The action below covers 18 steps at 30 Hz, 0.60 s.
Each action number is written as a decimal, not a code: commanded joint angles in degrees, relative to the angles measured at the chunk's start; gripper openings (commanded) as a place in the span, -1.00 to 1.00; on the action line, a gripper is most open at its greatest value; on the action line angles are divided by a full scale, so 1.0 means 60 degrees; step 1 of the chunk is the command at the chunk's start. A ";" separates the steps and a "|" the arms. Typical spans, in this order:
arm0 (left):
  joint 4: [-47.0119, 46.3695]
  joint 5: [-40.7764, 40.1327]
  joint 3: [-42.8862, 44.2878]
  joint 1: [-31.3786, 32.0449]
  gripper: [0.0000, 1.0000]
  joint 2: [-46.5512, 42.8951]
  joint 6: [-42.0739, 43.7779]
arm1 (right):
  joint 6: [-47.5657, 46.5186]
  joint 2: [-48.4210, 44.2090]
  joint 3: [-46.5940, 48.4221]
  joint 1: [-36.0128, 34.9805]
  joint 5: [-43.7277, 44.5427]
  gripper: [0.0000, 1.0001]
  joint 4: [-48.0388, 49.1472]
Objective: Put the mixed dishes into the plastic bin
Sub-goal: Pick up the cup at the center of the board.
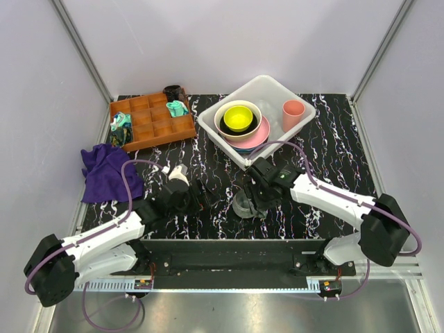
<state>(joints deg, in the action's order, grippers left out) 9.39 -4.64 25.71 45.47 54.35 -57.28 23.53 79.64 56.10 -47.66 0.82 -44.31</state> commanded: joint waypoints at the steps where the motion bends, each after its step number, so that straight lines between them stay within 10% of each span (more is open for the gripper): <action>1: -0.0349 -0.0105 -0.0038 -0.0064 0.98 -0.0108 -0.0019 | -0.0171 0.0320 -0.0003 -0.0084 -0.0412 0.23 0.0895; 12: -0.0305 -0.0090 -0.0199 -0.0196 0.98 -0.0254 -0.0019 | 0.0399 0.0628 -0.0091 -0.0084 -0.0766 0.21 0.1541; 18: -0.0290 -0.0017 -0.0184 -0.0255 0.98 -0.0269 0.0010 | 0.0634 0.0629 -0.0165 -0.0113 -0.0475 -0.13 0.1644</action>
<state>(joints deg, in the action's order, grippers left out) 9.56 -4.62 24.71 44.40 53.69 -57.28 25.65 83.09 55.33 -47.86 -3.97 -37.74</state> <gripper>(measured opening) 0.987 0.482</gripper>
